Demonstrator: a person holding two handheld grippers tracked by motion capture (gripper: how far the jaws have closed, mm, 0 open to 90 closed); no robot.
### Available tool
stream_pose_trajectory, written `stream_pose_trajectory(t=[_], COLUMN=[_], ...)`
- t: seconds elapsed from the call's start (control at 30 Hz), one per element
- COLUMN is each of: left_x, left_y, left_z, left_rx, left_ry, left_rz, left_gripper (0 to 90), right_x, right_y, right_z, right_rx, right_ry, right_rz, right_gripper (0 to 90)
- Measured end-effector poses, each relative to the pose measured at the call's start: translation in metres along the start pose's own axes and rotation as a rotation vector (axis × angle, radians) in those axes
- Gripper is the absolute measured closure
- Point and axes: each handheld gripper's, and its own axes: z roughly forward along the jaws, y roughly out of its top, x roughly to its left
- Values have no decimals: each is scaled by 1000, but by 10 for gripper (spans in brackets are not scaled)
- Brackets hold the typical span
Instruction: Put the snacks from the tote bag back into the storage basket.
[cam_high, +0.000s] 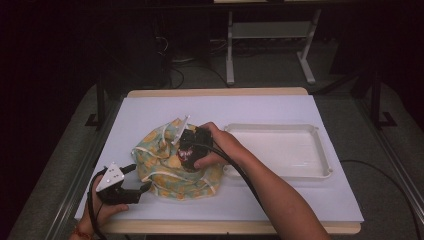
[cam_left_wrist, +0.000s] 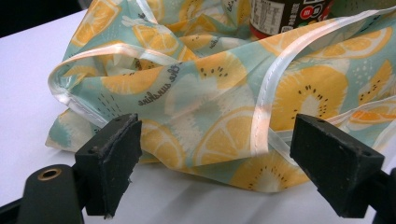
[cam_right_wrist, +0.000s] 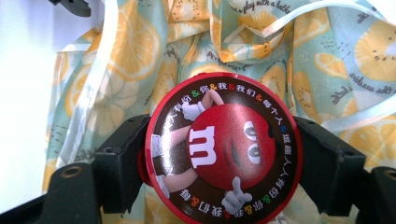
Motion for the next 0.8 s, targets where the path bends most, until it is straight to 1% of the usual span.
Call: stream_pose_trajectory(t=[0.1, 0.4, 0.8], left_x=[0, 0, 0], left_y=[0, 0, 0], left_z=[0, 0, 1], left_rx=[1, 1, 4], left_ry=[0, 0, -1], left_rz=[1, -3, -2], left_gripper=[161, 161, 161], right_x=[0, 1, 1], right_y=[1, 4, 0], right_z=[-3, -19, -36], right_rx=[-4, -28, -28], right_ry=[-3, -12, -33], right_rz=[-4, -7, -10], right_gripper=[237, 237, 237])
